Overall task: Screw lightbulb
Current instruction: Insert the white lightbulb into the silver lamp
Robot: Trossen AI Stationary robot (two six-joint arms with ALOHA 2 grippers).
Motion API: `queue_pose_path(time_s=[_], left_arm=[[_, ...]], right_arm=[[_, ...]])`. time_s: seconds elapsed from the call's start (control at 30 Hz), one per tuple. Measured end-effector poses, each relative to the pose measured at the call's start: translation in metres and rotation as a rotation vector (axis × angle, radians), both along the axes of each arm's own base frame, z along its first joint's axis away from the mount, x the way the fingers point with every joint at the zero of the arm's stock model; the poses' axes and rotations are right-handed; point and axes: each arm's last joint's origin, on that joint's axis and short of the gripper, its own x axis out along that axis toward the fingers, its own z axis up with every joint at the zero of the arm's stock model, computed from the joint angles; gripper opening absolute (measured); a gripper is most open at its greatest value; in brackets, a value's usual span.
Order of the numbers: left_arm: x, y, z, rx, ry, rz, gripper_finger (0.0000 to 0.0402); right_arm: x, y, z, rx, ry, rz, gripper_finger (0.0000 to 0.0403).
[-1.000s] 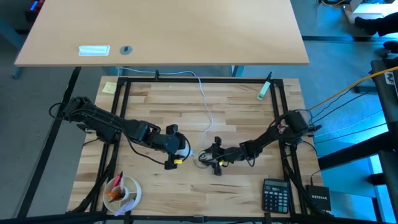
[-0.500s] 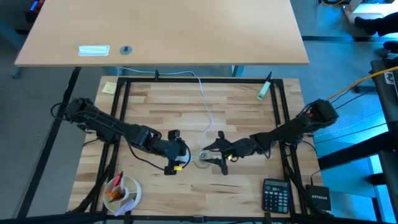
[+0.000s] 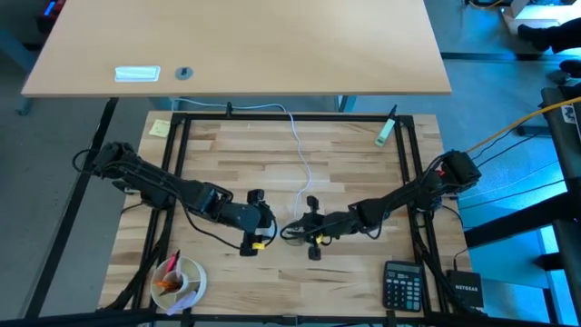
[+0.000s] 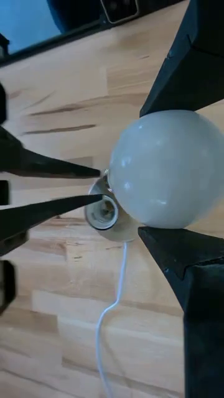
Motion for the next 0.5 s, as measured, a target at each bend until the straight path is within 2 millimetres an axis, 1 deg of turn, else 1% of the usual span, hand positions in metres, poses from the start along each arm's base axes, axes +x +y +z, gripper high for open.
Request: queue_pose_path(time_s=[0.2, 0.37, 0.5], left_arm=[[0.002, 0.000, 0.002, 0.002, -0.027, -0.015, 0.0255], [0.004, 0.004, 0.003, 0.004, -0.045, 0.004, 0.0255], [0.008, 0.006, 0.004, 0.003, -0.072, 0.020, 0.0255]], right_arm=[[0.005, 0.003, -0.008, 0.008, -0.018, 0.010, 0.0044], [0.009, 0.003, -0.017, -0.005, -0.026, -0.022, 0.0036], [0.011, 0.002, -0.020, -0.021, -0.031, -0.059, 0.0035]])
